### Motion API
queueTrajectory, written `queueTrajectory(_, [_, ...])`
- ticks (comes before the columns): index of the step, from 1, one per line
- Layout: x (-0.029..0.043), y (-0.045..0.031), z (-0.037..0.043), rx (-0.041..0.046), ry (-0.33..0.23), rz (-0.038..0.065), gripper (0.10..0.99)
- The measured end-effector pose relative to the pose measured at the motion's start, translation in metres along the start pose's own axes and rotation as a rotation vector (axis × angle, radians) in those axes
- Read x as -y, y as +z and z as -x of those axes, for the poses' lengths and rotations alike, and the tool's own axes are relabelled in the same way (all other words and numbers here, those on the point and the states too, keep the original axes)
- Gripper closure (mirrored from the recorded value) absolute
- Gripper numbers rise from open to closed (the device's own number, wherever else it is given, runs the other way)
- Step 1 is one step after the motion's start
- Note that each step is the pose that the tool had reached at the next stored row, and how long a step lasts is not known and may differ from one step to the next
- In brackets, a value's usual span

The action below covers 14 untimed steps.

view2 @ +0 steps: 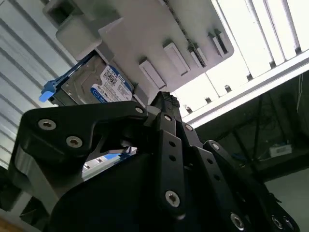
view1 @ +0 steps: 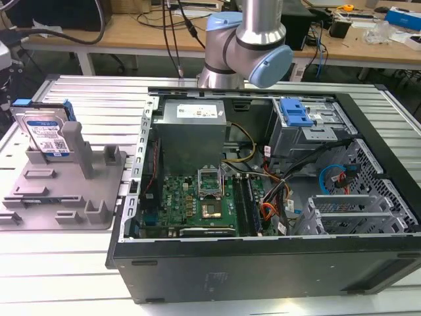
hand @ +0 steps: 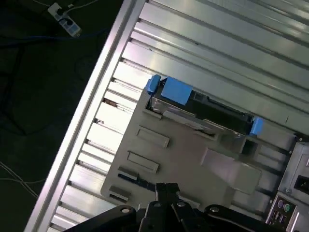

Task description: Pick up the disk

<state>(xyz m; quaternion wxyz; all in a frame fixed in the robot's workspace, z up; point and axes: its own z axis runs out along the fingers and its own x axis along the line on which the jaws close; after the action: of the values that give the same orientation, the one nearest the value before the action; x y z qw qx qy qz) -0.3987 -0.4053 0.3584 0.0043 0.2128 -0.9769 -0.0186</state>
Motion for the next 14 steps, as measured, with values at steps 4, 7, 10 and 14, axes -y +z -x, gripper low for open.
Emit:
queueTrajectory(4, [0.0003,0.0,0.0005,-0.0045,-0.119,0.0,0.98])
queueTrajectory(7, [0.0005,0.0,0.001,-0.0068,-0.183,0.0,0.973])
queueTrajectory(10, [0.0013,0.0,0.0028,-0.0112,-0.306,0.001,0.671])
queueTrajectory(14, [0.0031,-0.0001,0.0067,-0.0169,-0.453,0.001,0.545])
